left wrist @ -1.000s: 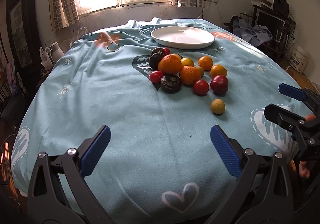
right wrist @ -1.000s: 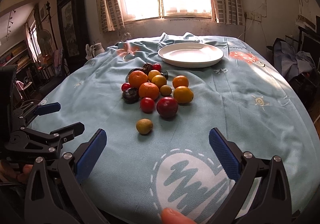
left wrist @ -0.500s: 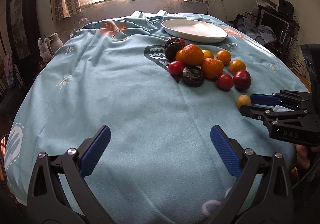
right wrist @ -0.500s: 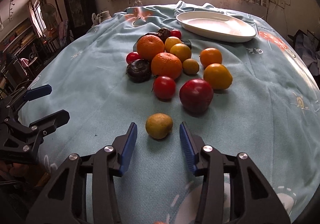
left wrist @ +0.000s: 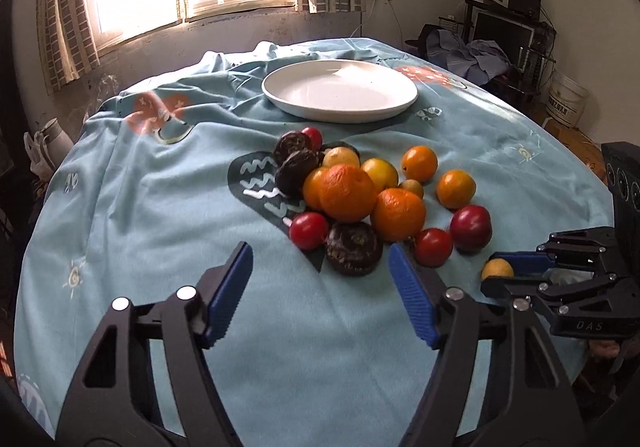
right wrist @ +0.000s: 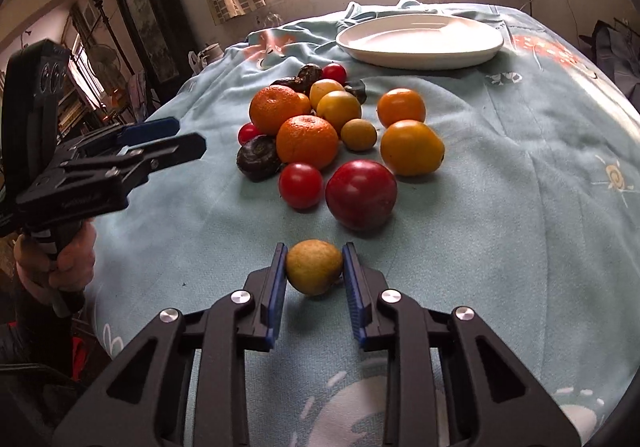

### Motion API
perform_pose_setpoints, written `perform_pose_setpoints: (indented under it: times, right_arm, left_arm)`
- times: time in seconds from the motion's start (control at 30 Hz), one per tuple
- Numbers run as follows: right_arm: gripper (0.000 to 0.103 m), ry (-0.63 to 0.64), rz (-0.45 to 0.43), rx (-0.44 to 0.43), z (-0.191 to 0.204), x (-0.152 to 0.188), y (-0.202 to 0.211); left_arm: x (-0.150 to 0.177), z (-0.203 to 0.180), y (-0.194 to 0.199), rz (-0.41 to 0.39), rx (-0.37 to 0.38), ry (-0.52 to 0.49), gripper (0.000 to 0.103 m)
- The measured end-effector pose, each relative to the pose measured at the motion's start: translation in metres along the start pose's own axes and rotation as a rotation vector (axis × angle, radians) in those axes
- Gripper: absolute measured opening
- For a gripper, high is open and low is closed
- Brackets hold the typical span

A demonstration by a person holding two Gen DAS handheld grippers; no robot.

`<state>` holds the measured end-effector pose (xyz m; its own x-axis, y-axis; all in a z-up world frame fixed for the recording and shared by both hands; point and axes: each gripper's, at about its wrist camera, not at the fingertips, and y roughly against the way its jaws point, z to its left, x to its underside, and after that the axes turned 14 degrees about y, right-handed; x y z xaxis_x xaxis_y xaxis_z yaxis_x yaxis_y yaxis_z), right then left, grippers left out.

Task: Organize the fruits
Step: 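Grasp the small yellow fruit with the right gripper, then grasp a mandarin with the left gripper while the right gripper holds the yellow fruit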

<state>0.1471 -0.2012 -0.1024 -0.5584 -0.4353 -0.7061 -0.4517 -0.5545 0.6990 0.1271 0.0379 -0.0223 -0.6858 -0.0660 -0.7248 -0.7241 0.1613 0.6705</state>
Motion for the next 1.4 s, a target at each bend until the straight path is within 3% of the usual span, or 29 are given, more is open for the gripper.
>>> perform_pose_setpoints:
  times: [0.23, 0.47, 0.53, 0.73, 0.87, 1.07, 1.23, 1.4]
  right_arm:
    - [0.028, 0.012, 0.0, -0.038, 0.001, 0.002, -0.001]
    - [0.028, 0.005, 0.005, -0.075, -0.001, 0.002, -0.002]
    - [0.028, 0.002, 0.007, -0.081, -0.001, 0.002, -0.002]
    - [0.028, 0.0, 0.011, -0.084, -0.002, 0.002, -0.002]
    - [0.028, -0.003, 0.014, -0.085, -0.003, 0.001, -0.004]
    - [0.028, -0.001, 0.015, -0.077, -0.002, 0.002, -0.004]
    - [0.028, -0.002, 0.015, -0.077, -0.002, 0.001, -0.004]
    - [0.028, 0.012, -0.012, -0.078, -0.001, 0.0, 0.001]
  left_arm:
    - [-0.024, -0.023, -0.029, 0.024, 0.077, -0.181, 0.064]
    - [-0.026, -0.019, -0.047, 0.067, 0.102, -0.256, 0.045]
    - [-0.023, -0.021, -0.049, 0.071, 0.12, -0.296, 0.045]
    - [-0.023, -0.023, -0.055, 0.059, 0.113, -0.351, 0.045]
    - [-0.016, -0.026, -0.056, 0.029, 0.069, -0.404, 0.045]
    - [-0.015, -0.019, -0.056, 0.033, 0.079, -0.367, 0.044]
    - [-0.018, -0.014, -0.052, 0.029, 0.096, -0.289, 0.042]
    - [-0.024, 0.002, -0.04, 0.024, 0.158, -0.17, 0.042]
